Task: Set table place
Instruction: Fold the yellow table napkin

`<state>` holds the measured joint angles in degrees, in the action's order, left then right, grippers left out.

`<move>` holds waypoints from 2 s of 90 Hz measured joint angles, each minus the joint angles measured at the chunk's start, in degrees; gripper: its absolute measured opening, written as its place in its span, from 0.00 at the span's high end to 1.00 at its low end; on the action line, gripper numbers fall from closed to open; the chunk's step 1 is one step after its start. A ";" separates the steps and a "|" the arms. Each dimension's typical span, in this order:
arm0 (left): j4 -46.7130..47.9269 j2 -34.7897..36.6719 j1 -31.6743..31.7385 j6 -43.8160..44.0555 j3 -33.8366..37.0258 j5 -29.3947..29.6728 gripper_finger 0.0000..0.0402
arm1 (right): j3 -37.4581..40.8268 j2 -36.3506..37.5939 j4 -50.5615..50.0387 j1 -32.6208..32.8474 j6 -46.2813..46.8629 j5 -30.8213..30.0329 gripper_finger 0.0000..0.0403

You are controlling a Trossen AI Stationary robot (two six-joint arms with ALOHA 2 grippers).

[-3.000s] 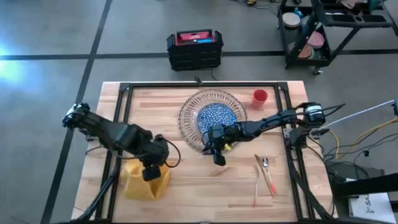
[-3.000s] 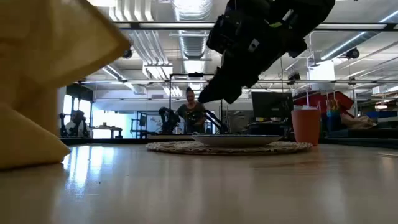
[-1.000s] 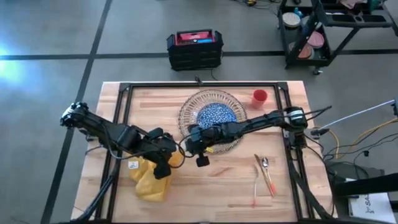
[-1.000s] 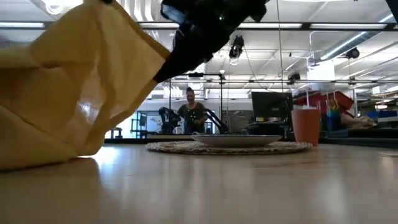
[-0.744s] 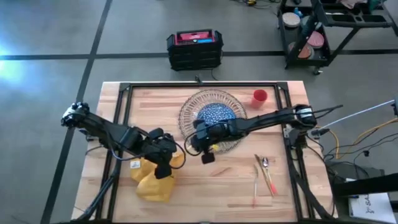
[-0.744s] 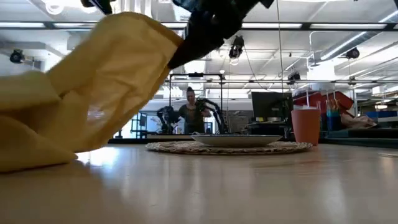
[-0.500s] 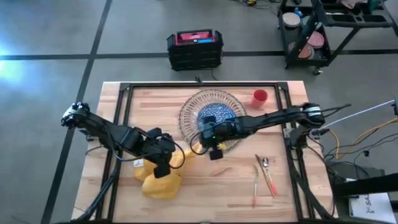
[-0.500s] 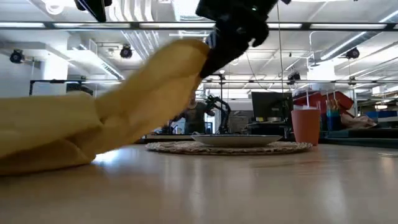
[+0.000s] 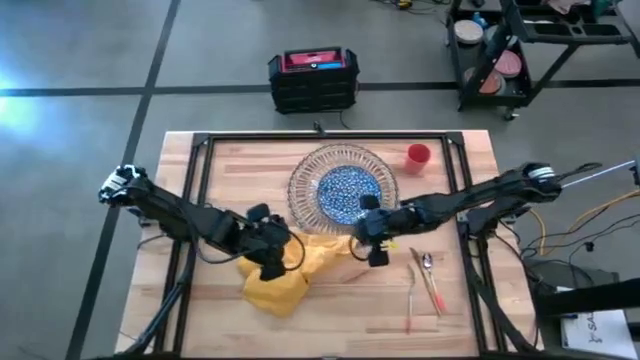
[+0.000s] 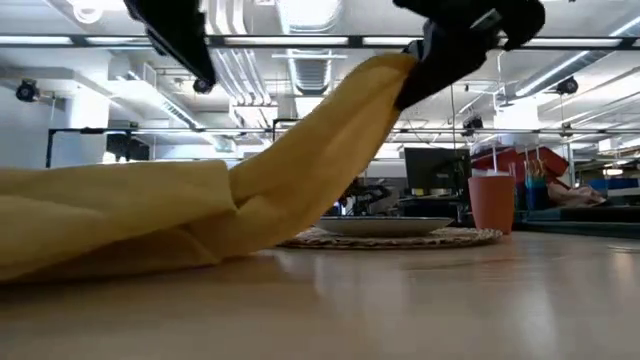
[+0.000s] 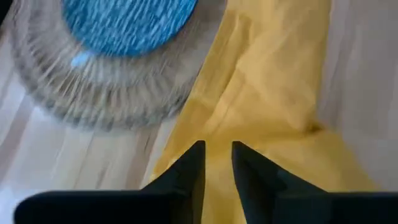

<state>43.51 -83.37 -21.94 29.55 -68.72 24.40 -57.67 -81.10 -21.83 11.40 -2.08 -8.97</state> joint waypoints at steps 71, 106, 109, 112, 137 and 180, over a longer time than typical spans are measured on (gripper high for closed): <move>-37.73 -13.05 6.25 -31.39 2.88 -9.46 0.54 | -0.90 -0.06 -0.13 0.11 -0.20 -0.12 1.00; -24.34 -14.49 6.00 -19.26 0.89 -18.57 0.81 | -0.72 -0.06 -0.17 -0.07 -0.75 -3.11 1.00; -22.27 -14.13 5.92 -17.86 0.89 -18.62 0.85 | -0.72 -0.06 -0.19 -0.08 -0.75 -3.13 1.00; -20.35 -13.72 5.82 -16.53 0.89 -18.63 0.88 | -0.72 -0.06 -0.18 -0.18 -0.78 -3.13 1.00; -13.89 -10.81 4.99 -12.36 0.91 -18.24 0.99 | -0.68 -0.08 0.07 -0.18 -1.04 -3.15 1.00; -27.53 -10.21 5.83 -28.20 0.93 -8.45 0.81 | -0.68 -0.08 0.01 -0.18 -1.02 -3.02 1.00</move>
<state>15.98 -93.58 -16.11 1.35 -67.79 15.94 -58.35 -81.19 -21.82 11.22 -3.09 -11.99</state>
